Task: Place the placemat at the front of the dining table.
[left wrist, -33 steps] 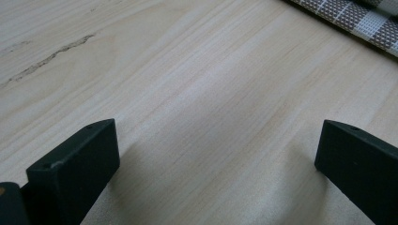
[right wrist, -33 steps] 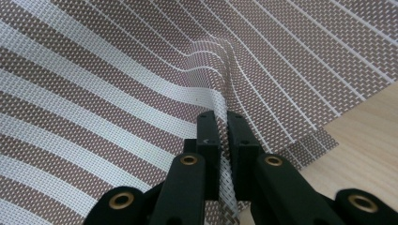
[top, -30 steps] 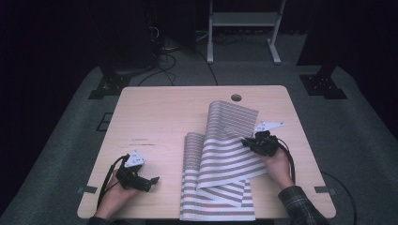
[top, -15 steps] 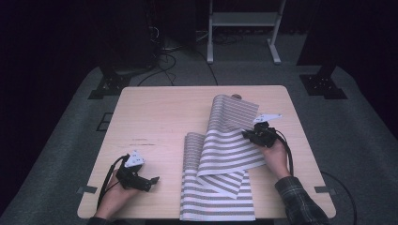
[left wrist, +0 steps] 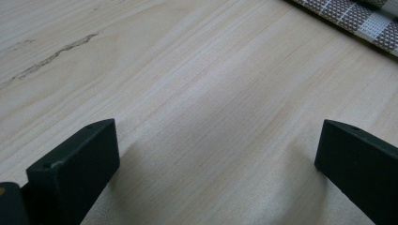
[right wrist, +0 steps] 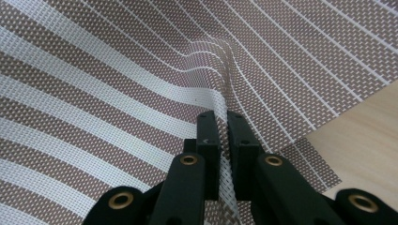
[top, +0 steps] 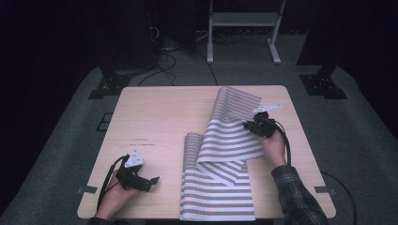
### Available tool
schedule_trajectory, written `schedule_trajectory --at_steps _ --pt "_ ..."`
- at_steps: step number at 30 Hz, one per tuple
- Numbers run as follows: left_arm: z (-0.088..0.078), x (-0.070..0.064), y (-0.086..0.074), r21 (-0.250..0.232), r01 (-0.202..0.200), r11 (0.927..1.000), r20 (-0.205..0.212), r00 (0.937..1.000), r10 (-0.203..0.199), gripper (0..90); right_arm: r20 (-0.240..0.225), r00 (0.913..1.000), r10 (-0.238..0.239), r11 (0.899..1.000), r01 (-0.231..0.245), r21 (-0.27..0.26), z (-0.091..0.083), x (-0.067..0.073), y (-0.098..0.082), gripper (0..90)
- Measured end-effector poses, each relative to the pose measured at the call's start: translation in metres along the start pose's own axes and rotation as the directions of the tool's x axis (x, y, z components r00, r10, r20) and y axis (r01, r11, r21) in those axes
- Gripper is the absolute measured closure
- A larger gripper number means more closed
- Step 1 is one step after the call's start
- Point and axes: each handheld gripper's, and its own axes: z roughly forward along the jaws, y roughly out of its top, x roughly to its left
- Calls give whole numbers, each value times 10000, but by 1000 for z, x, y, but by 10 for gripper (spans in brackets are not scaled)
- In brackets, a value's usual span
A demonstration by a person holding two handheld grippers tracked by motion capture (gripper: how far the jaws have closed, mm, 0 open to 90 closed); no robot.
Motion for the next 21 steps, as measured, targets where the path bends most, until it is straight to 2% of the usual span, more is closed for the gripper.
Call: schedule_trajectory --at_steps 12,15,16,17,18,19,20,21 --pt "0 0 0 1 1 10000 4 10000 -1 0 642 9969 465 9987 -452 -214 11 -25 23 850" --pt "0 0 0 2 1 10000 4 10000 -1 0 686 9960 577 9983 -569 -143 14 -28 23 848" --pt "0 0 0 -1 3 10000 0 10000 -3 0 616 9953 749 9972 -743 -123 16 -29 23 840" --pt "0 0 0 1 5 10000 3 10000 -5 0 607 9941 899 9956 -880 -334 18 -29 21 746" --pt "0 0 0 1 5 10000 3 10000 -5 0 607 9941 899 9956 -880 -334 18 -29 21 746" --pt "0 0 0 -2 4 10000 3 10000 -4 0 629 9934 960 9947 -935 -428 18 -28 21 706" --pt "0 0 0 1 -1 10000 4 10000 1 0 369 9928 1141 9917 -1117 -633 15 -27 20 593" --pt "0 0 0 1 -1 10000 4 10000 1 0 369 9928 1141 9917 -1117 -633 15 -27 20 593"
